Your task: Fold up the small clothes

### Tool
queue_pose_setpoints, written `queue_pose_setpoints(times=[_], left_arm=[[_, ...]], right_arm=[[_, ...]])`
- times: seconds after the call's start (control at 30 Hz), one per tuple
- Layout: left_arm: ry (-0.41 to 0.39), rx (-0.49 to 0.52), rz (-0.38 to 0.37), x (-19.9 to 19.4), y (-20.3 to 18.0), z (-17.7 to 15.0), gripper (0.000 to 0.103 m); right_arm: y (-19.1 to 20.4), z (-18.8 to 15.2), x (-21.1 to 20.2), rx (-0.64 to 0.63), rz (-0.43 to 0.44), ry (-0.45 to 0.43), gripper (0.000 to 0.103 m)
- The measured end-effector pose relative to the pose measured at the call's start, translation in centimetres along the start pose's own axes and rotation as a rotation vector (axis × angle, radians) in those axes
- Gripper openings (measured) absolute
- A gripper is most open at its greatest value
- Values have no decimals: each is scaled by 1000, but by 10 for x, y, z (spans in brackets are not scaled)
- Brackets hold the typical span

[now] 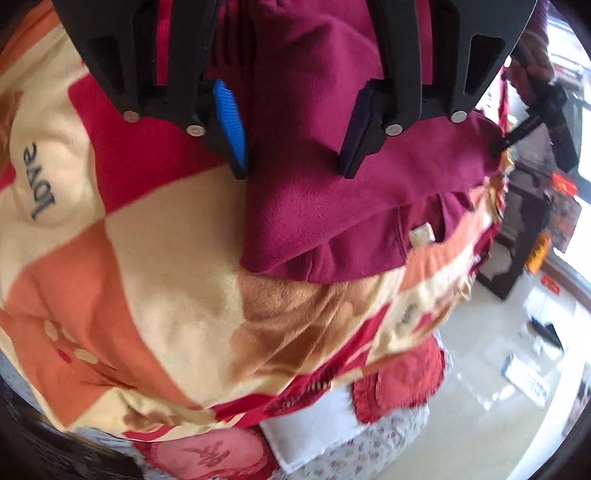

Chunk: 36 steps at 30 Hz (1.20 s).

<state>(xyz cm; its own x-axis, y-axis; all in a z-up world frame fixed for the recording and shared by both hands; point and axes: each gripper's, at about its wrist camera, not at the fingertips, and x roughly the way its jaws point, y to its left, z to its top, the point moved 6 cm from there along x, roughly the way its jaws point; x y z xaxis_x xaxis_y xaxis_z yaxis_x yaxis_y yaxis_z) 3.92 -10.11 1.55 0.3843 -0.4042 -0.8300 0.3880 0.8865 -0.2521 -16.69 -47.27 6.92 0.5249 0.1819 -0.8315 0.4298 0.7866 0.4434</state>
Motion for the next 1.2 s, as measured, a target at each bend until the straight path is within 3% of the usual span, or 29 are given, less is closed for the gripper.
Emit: queue_pose_setpoints(times=[0.03,0.17,0.3,0.43,0.53,0.57,0.6,0.63,0.7,0.77,0.87,0.93,1.03,1.1,1.2], left_arm=[[8,-2,-4,2,0,-3,14],[39,29,-6,12,-12,-8,26],[37,74,9,13,-22,-11,47],[39,79,12,15,-24,-13,48],[43,64,13,17,-23,-13,48],[44,63,13,16,-23,-13,48],[43,65,14,16,-24,-14,48],[42,70,17,15,-23,-15,49],[46,80,31,16,-23,-17,52],[53,85,42,18,-23,-18,54],[38,71,46,17,-21,-17,59],[40,60,55,20,-19,-16,61],[44,49,72,26,-17,-16,62],[40,61,89,29,-18,-17,64],[39,80,103,32,-20,-17,69]], right_arm=[[3,4,0,-38,-36,-11,0],[-8,16,-6,-116,-210,-114,0],[-28,8,-12,7,-130,-113,0],[-18,-16,-28,16,-30,-82,28],[-5,-42,-22,-35,-15,1,28],[-2,-49,-19,-64,-33,26,25],[-2,-55,-18,-101,-75,37,10],[-3,-59,-21,-129,-102,25,3],[-13,-60,-25,-132,-132,-4,0],[-35,-61,-23,-96,-235,-6,0],[-45,-54,-37,-25,-268,-47,0],[-27,-42,-51,-55,-211,-126,0],[10,-27,-52,-134,-132,-168,0],[25,-19,-35,-174,-112,-143,0],[21,-5,1,-179,-174,-86,0]])
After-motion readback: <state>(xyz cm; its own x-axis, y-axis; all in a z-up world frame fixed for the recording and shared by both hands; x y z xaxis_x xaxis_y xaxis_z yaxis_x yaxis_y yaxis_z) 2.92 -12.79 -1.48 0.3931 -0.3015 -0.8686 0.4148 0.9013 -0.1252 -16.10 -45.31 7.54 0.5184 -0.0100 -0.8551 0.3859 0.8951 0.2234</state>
